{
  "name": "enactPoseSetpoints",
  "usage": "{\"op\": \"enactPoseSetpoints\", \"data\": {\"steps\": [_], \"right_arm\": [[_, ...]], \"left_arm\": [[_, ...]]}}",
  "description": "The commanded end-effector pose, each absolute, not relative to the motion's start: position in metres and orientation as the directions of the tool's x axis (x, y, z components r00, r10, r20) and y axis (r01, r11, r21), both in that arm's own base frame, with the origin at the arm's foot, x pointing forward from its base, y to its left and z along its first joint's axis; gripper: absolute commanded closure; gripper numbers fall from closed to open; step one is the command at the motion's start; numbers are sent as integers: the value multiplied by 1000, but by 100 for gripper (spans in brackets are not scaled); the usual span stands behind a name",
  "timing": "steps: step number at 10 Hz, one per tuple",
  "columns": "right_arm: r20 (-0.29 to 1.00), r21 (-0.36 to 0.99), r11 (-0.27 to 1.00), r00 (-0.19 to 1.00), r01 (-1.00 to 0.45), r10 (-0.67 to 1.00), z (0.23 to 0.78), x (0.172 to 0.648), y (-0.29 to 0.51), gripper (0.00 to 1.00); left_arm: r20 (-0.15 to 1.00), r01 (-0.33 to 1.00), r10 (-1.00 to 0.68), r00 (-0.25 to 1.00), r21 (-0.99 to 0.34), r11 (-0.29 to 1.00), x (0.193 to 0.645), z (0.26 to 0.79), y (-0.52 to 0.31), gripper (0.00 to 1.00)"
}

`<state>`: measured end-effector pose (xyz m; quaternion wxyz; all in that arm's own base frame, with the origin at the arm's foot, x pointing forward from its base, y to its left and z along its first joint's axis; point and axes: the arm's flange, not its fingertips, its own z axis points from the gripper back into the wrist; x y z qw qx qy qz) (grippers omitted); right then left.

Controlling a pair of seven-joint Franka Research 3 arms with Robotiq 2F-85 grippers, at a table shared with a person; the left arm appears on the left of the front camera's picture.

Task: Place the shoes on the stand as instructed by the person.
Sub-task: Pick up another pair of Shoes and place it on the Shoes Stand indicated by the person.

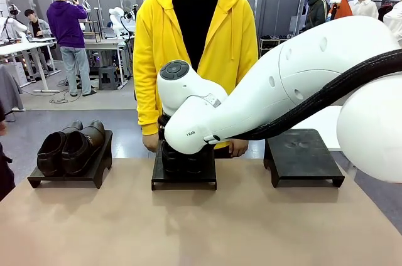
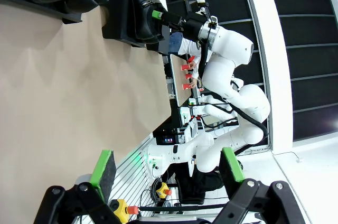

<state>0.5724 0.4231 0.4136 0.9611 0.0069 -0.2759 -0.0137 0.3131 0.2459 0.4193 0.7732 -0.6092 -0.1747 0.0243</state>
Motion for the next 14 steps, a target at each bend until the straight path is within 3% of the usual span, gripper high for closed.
{"op": "enactPoseSetpoints", "data": {"steps": [1, 8, 9, 11, 14], "right_arm": [[526, 31, 999, 850, 28, -41, 413, 573, 422, 0], [530, 21, 1000, 847, 23, -30, 414, 572, 423, 0], [516, 17, 1000, 856, 21, -27, 430, 553, 405, 0], [517, 138, 990, 851, 18, -87, 465, 521, 366, 0], [357, 505, 863, 914, -15, -193, 523, 479, 260, 0]], "left_arm": [[254, 187, 245, 936, -946, 266, 310, 420, 244, 0], [254, 187, 245, 936, -946, 266, 310, 420, 244, 0], [254, 187, 245, 936, -946, 266, 310, 420, 244, 0], [254, 187, 245, 936, -946, 266, 310, 420, 244, 0], [254, 187, 245, 936, -946, 266, 310, 420, 244, 0]]}}
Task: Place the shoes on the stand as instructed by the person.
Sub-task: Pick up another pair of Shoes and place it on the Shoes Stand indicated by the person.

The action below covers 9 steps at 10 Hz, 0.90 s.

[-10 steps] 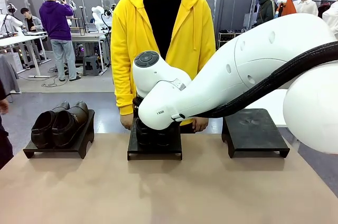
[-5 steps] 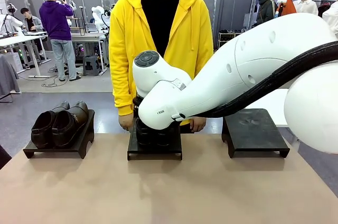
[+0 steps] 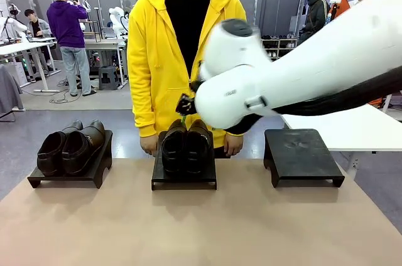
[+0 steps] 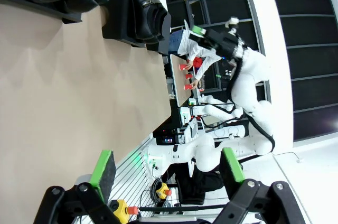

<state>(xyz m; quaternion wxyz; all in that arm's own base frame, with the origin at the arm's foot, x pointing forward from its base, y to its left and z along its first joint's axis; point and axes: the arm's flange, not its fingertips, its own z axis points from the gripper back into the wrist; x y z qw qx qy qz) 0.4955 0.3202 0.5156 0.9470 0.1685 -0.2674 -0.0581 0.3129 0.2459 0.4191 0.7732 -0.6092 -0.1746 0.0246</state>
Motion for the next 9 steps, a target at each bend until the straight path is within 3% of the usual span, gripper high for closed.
{"op": "enactPoseSetpoints", "data": {"steps": [1, 5, 9], "right_arm": [[301, 591, 806, 927, 1, -222, 529, 469, 216, 0], [66, 888, 454, 960, 68, -273, 511, 444, 51, 0], [-44, 923, 351, 950, 156, -308, 505, 457, -30, 0]], "left_arm": [[254, 187, 245, 936, -946, 266, 310, 420, 244, 0], [254, 187, 245, 936, -946, 266, 310, 420, 244, 0], [254, 187, 245, 936, -946, 266, 310, 420, 244, 0]]}}
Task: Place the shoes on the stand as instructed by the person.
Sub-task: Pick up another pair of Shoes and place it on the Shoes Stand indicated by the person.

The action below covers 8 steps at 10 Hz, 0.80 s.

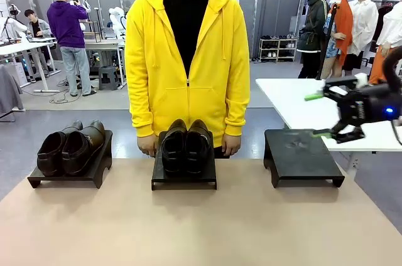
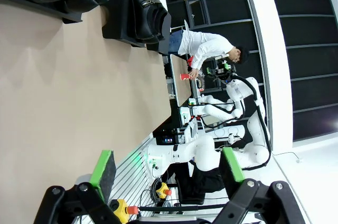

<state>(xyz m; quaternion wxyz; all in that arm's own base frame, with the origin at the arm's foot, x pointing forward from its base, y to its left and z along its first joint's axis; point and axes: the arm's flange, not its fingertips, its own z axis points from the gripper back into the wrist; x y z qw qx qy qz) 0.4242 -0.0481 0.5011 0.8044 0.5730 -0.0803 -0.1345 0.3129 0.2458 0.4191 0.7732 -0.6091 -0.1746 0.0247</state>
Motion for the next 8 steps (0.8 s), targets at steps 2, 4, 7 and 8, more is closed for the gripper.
{"op": "enactPoseSetpoints", "data": {"steps": [2, 4, 7, 8], "right_arm": [[-76, 941, 296, 958, 161, -277, 500, 456, -59, 0], [-84, 965, 213, 949, 153, -303, 486, 434, -96, 0], [-98, 980, 126, 930, 152, -354, 455, 393, -134, 0], [-92, 984, 112, 927, 141, -364, 448, 384, -139, 0]], "left_arm": [[254, 187, 245, 936, -946, 266, 310, 420, 244, 0], [254, 187, 245, 936, -946, 266, 310, 420, 244, 0], [254, 187, 245, 936, -946, 266, 310, 420, 244, 0], [254, 187, 245, 936, -946, 266, 310, 420, 244, 0]]}}
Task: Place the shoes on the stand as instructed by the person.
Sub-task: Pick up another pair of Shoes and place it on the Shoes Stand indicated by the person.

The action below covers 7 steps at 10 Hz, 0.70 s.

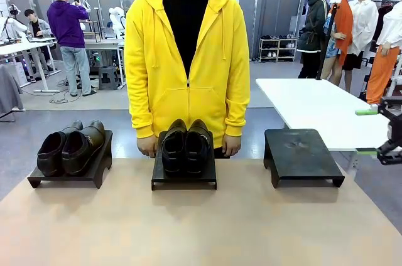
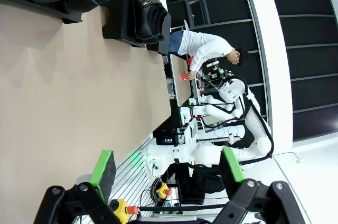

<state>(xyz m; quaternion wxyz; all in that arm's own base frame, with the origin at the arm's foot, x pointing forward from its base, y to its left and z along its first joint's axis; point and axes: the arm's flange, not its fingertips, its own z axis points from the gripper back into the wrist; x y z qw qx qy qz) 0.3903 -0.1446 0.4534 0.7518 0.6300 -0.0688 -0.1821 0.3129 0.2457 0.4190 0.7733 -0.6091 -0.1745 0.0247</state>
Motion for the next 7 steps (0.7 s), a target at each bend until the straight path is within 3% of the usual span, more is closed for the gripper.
{"op": "enactPoseSetpoints", "data": {"steps": [1, 5, 7], "right_arm": [[-85, 985, 105, 923, 133, -376, 443, 376, -142, 0], [-78, 973, 169, 914, 156, -398, 430, 372, -127, 0], [-112, 979, 115, 917, 167, -382, 431, 366, -147, 0]], "left_arm": [[254, 187, 245, 936, -946, 266, 310, 420, 244, 0], [254, 187, 245, 936, -946, 266, 310, 420, 244, 0], [254, 187, 245, 936, -946, 266, 310, 420, 244, 0]]}}
